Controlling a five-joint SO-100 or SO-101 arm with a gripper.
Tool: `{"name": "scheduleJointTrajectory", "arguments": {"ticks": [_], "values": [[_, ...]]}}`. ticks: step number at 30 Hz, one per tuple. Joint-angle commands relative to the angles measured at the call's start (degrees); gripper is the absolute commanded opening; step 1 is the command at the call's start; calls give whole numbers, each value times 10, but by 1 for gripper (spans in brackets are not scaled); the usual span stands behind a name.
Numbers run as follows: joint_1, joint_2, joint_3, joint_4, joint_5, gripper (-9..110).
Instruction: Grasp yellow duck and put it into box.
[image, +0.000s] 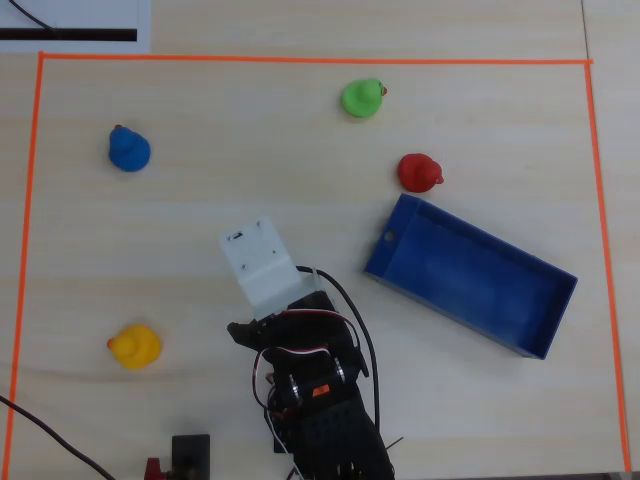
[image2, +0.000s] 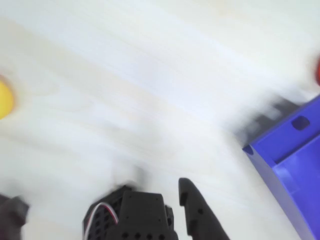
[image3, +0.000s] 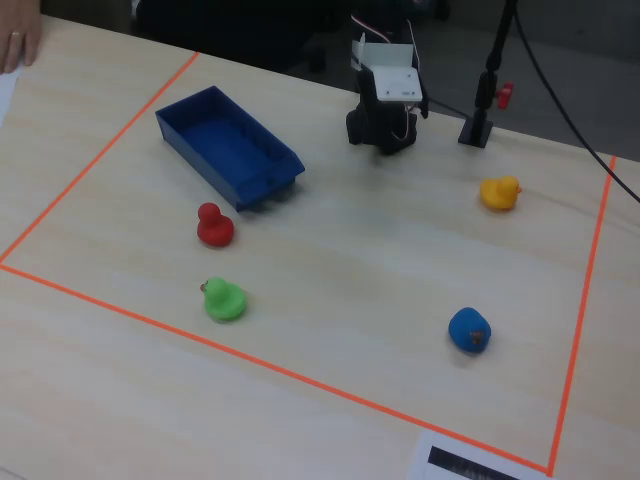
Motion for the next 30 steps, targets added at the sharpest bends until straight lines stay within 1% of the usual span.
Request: {"name": "scheduleJointTrajectory", "arguments": {"ticks": [1, 4, 7, 14, 19, 22, 30], "values": [[-17, -105, -88, 10, 21, 47], [-36, -192, -157, 11, 31, 49], [-86, -249, -167, 11, 61, 49], [-287, -397, -185, 13, 260, 49], [-403, -439, -187, -1, 389, 50], [-429, -477, -192, -32, 442, 50], [-423, -571, -234, -117, 536, 51]]}}
